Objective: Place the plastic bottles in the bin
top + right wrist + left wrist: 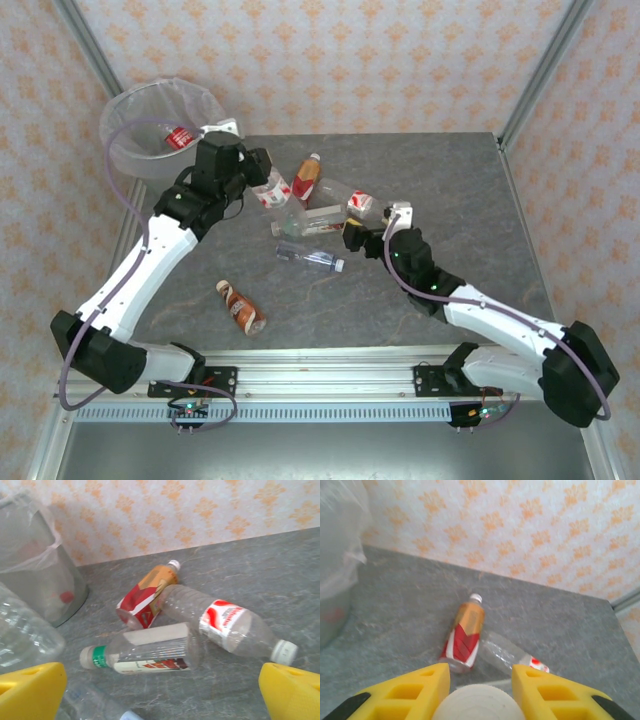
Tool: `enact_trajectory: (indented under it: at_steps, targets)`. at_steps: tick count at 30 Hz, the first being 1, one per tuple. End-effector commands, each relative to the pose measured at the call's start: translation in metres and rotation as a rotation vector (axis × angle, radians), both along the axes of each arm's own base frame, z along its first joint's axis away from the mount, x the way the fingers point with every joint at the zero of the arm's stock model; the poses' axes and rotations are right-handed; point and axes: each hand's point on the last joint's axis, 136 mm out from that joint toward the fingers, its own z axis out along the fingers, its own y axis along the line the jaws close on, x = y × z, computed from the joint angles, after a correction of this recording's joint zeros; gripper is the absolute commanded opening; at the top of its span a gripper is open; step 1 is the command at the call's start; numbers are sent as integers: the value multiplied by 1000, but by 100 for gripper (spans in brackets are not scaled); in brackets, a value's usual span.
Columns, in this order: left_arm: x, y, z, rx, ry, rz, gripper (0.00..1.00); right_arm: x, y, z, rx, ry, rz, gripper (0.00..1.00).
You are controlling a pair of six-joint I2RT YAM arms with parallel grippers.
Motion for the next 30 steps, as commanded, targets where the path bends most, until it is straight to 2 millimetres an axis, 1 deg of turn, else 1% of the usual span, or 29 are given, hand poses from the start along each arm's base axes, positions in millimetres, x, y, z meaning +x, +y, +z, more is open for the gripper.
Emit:
enact_trajectory:
  at_steps: [1,6,10,13,19,21,25,30]
  targets:
    - [-2,29,38,80,-88,90,0,0,-24,9,41,-48,-118,99]
    - [2,60,68,127,-158,217,0,-7,-35,3,32,-32,-150,99]
    - [5,75,93,168,-225,280,0,-10,-44,-2,56,-29,-181,99]
    - [9,86,111,178,-259,317,0,-13,-47,-1,66,-35,-188,99]
    - [15,106,152,211,-344,365,0,-15,-53,1,70,-45,-206,99]
    - [18,113,162,230,-365,379,0,-15,-53,0,70,-43,-206,99]
    - [23,128,177,256,-394,421,0,-15,-52,-1,74,-35,-202,99]
    - [32,153,182,288,-403,512,0,-16,-50,-3,73,-26,-189,99]
